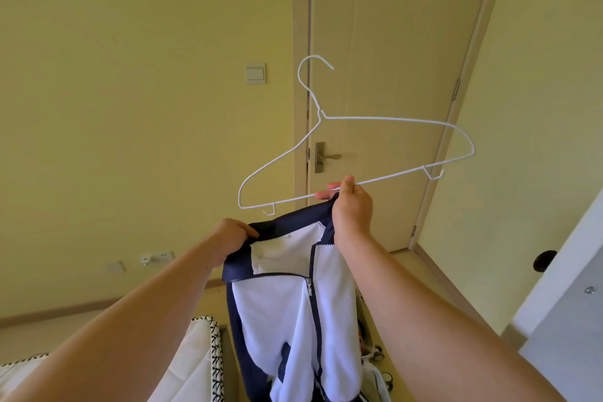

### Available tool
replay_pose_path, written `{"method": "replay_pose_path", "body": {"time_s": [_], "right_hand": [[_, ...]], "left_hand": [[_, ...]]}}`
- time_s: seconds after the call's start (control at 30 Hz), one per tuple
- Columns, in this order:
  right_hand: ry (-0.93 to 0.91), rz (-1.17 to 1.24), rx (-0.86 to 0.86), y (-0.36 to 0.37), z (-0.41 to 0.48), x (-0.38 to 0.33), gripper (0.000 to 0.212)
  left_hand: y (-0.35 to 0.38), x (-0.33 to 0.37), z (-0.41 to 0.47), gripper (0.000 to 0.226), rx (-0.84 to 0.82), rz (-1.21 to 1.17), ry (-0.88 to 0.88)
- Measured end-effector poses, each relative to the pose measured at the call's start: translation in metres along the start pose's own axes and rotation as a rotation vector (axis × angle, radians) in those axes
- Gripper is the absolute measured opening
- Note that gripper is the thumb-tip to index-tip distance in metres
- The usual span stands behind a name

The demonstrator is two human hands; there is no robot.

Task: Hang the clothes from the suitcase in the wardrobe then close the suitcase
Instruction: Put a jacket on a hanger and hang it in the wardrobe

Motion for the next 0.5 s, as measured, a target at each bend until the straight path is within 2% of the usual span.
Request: {"method": "replay_pose_path", "body": {"time_s": [0.1, 0.23, 0.4, 0.5], "right_hand": [[0.021, 0.016, -0.044, 0.001, -0.001, 0.003, 0.052], [-0.036, -0.081, -0.067, 0.000, 0.000, 0.000, 0.055], [-0.139, -0.229, -0.067, -0.008, 0.003, -0.008, 0.055], [-0.179, -0.327, -0.101, -0.007, -0.002, -0.009, 0.053]], "left_hand": [[-0.001, -0.006, 0.002, 0.035, -0.086, 0.001, 0.020], [-0.003, -0.007, 0.005, 0.062, -0.184, 0.051, 0.082], [-0.016, 0.006, 0.004, 0.074, -0.163, 0.042, 0.112], [-0.020, 0.019, 0.002, 0.072, -0.122, 0.041, 0.125]]}}
Point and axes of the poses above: each hand's wrist, its own z-axis towards the middle knuckle, its own y-axis out of the palm, x = y × z, the point moved 8 cm from there along z, towards the middle knuckle, and after that the axes turned 1 degree about -z, right-handed, at the moved point
